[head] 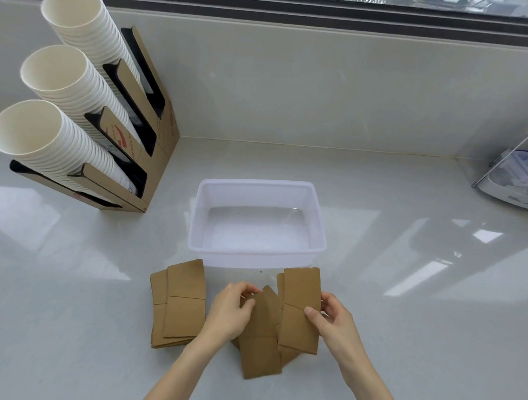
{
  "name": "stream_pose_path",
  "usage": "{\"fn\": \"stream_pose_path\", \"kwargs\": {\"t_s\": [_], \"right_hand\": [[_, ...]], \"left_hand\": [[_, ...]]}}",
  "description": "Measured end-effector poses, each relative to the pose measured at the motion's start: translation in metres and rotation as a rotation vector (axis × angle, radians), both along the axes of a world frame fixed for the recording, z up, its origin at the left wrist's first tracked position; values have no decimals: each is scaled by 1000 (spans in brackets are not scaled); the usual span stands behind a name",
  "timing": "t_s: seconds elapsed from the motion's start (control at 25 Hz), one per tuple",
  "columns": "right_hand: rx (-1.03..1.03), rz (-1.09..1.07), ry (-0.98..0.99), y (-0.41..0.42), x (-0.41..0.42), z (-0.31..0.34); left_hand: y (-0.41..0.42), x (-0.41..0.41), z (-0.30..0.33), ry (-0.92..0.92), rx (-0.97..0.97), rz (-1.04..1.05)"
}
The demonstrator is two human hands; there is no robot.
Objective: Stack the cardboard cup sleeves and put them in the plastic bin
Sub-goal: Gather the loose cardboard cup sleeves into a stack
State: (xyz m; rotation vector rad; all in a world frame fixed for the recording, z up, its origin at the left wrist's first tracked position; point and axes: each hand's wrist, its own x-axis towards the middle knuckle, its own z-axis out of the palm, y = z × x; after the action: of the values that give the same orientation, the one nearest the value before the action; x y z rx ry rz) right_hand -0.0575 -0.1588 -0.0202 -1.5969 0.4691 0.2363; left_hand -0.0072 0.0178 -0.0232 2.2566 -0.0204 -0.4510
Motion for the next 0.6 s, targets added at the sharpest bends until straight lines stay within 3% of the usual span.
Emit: {"fn": "stream_pose_path", "kwargs": {"t_s": [0.24,0.48,0.6], "right_hand": [[-53,142,13,14,-4,-2],[-47,178,25,23,-4,-4],[-26,159,28,21,-3,-4]], "left_hand": [[0,1,17,268,-491,151],[-2,3,18,407,-815,237],[-4,4,19,434,-877,267]]}}
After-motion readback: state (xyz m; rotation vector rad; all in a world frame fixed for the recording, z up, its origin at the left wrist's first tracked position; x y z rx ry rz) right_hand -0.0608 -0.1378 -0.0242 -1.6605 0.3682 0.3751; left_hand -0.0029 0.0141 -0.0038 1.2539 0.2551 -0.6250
